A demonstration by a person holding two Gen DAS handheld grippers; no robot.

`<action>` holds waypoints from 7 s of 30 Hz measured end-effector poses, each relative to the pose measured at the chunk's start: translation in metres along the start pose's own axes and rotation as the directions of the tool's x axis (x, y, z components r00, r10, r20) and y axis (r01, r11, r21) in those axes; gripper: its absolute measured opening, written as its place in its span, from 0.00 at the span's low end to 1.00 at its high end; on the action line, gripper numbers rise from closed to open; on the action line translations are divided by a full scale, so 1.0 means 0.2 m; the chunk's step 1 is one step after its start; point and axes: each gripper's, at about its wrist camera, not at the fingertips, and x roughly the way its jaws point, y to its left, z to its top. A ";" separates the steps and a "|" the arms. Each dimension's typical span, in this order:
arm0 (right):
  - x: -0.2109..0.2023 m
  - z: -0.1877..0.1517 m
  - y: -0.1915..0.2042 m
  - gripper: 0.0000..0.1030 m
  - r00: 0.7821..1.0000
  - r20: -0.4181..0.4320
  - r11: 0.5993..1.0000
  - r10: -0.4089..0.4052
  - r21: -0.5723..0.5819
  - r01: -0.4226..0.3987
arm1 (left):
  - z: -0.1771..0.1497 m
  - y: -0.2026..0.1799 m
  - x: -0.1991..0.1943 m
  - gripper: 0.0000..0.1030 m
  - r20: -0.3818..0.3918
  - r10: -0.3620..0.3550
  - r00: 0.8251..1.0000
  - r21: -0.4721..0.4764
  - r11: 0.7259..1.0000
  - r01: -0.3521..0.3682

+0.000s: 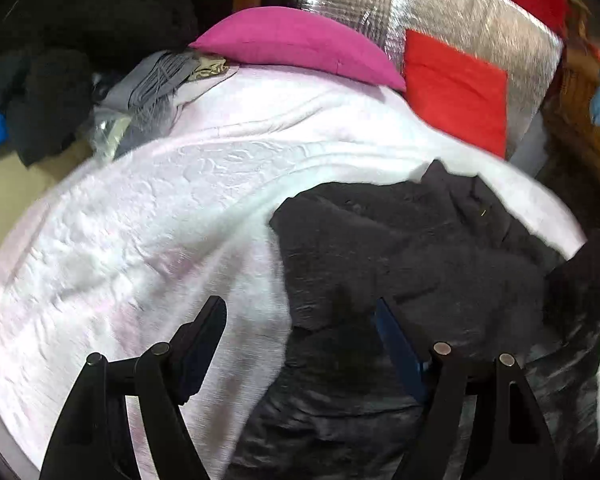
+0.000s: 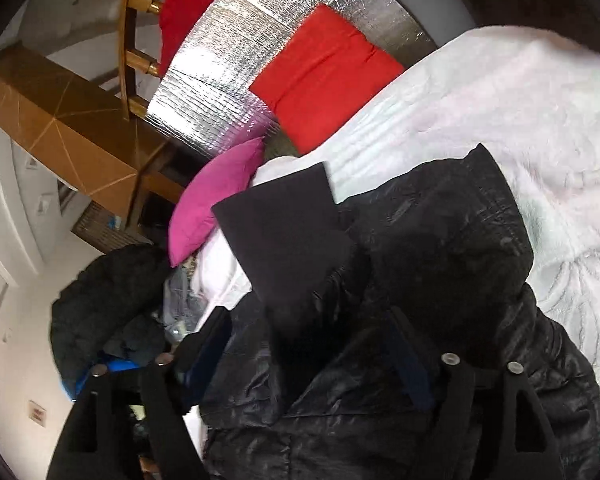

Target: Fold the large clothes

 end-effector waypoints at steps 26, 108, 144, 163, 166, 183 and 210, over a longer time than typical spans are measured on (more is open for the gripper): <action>-0.02 0.06 -0.20 0.19 0.960 -0.108 0.965 -0.258 0.024 0.262 | -0.13 -0.13 0.05 0.70 -0.089 -0.065 0.994 0.099 0.992 0.074; 0.03 -0.04 -0.15 0.37 0.895 0.008 0.860 -0.446 -0.272 0.431 | -0.16 -0.02 0.10 0.31 -0.079 -0.203 0.976 -0.012 0.979 0.203; -0.80 -0.47 -0.51 0.64 0.942 -0.148 0.953 -0.300 -0.091 0.289 | -0.88 0.34 -0.57 0.78 -0.064 -0.119 0.991 -0.103 0.988 0.112; -0.80 -0.80 -0.61 0.65 0.912 -0.346 0.971 -0.222 0.005 0.239 | -1.27 0.39 -0.58 0.62 -0.244 -0.186 0.952 -0.221 0.966 0.132; -0.81 -0.83 -0.59 0.65 0.904 -0.352 0.968 -0.245 -0.030 0.251 | -1.30 0.42 -0.57 0.73 -0.261 -0.190 0.946 -0.264 0.957 0.120; -0.73 -1.07 -0.64 0.72 0.793 -0.473 0.922 -0.385 -0.158 0.353 | -1.51 0.36 -0.38 0.81 -0.407 -0.252 0.878 -0.306 0.943 0.129; -0.70 -1.21 -0.33 0.15 0.805 -0.429 0.901 -0.409 -0.332 0.281 | -1.52 0.25 -0.42 0.09 -0.412 -0.311 0.857 -0.223 0.946 0.236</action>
